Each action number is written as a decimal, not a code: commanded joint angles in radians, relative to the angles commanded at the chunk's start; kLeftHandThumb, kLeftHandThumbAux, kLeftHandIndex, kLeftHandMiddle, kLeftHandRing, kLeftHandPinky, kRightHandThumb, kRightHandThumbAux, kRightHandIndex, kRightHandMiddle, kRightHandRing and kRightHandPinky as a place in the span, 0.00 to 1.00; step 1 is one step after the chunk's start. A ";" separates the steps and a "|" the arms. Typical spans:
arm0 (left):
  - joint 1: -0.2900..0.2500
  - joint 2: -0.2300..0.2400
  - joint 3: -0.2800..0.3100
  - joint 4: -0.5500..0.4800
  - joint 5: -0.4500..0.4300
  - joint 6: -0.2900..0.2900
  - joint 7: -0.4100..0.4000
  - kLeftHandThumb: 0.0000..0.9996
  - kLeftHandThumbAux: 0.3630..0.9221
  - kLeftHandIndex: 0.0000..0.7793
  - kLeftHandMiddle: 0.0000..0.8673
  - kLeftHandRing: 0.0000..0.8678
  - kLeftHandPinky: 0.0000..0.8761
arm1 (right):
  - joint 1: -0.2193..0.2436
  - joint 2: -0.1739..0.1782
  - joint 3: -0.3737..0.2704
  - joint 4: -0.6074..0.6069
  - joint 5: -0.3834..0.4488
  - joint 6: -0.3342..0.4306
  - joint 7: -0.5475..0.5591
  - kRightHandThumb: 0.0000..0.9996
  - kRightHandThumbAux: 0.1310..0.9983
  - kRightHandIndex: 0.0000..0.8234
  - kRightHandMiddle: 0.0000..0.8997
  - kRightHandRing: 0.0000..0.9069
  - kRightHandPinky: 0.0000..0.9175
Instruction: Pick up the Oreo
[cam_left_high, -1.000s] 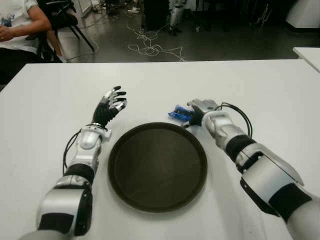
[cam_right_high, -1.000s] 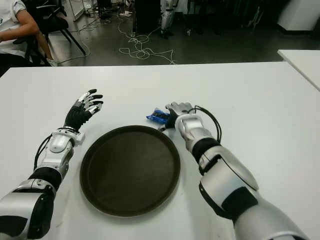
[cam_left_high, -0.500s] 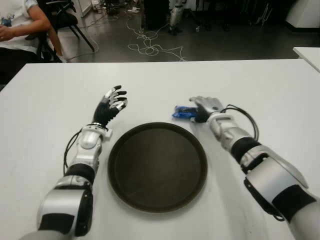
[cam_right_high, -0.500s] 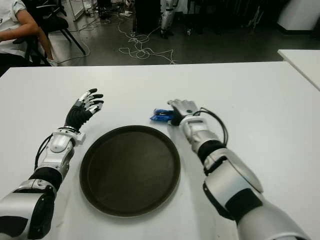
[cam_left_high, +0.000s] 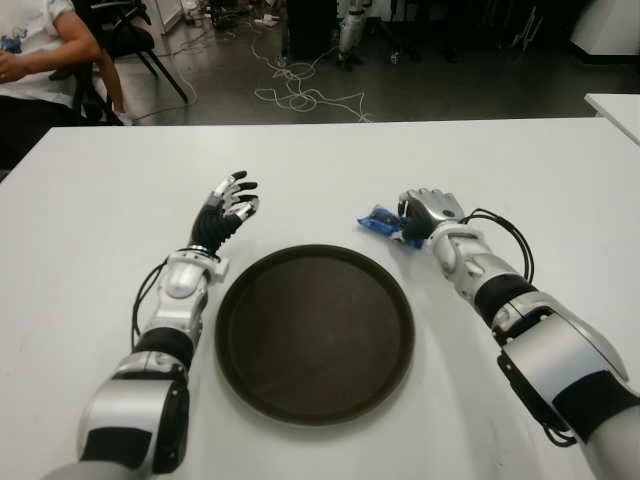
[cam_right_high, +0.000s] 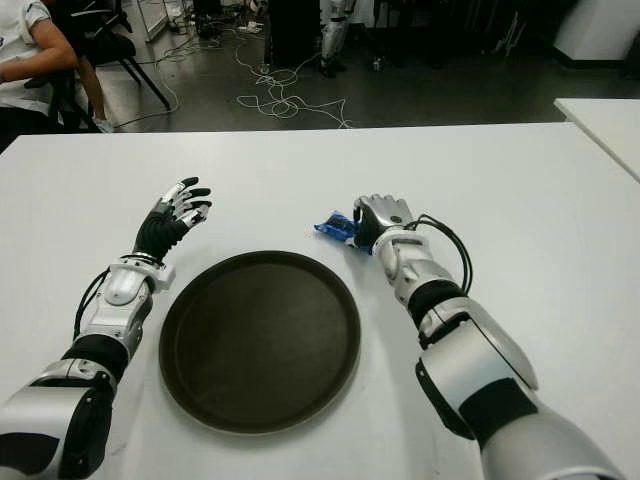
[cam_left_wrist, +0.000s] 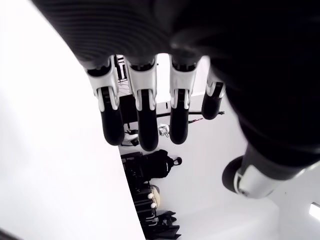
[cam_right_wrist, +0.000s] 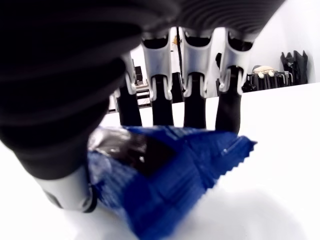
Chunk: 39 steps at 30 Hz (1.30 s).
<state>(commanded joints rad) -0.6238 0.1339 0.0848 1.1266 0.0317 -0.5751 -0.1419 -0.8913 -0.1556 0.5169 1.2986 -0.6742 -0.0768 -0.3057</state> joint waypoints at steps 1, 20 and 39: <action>0.000 0.000 -0.001 -0.001 0.001 0.001 0.001 0.07 0.47 0.15 0.25 0.24 0.26 | 0.001 0.000 -0.001 0.000 -0.001 -0.001 -0.002 0.19 0.70 0.53 0.47 0.49 0.53; 0.002 0.001 -0.008 -0.005 0.002 0.008 0.008 0.06 0.46 0.15 0.25 0.25 0.28 | 0.009 -0.007 -0.010 0.003 -0.013 -0.019 -0.050 0.22 0.73 0.56 0.52 0.52 0.56; 0.003 -0.003 -0.001 -0.010 -0.014 0.009 -0.011 0.07 0.47 0.16 0.25 0.26 0.28 | 0.014 -0.006 -0.019 0.007 -0.007 -0.021 -0.081 0.27 0.73 0.60 0.59 0.57 0.61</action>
<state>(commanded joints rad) -0.6204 0.1310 0.0842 1.1169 0.0176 -0.5659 -0.1531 -0.8768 -0.1620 0.4978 1.3053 -0.6815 -0.0973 -0.3863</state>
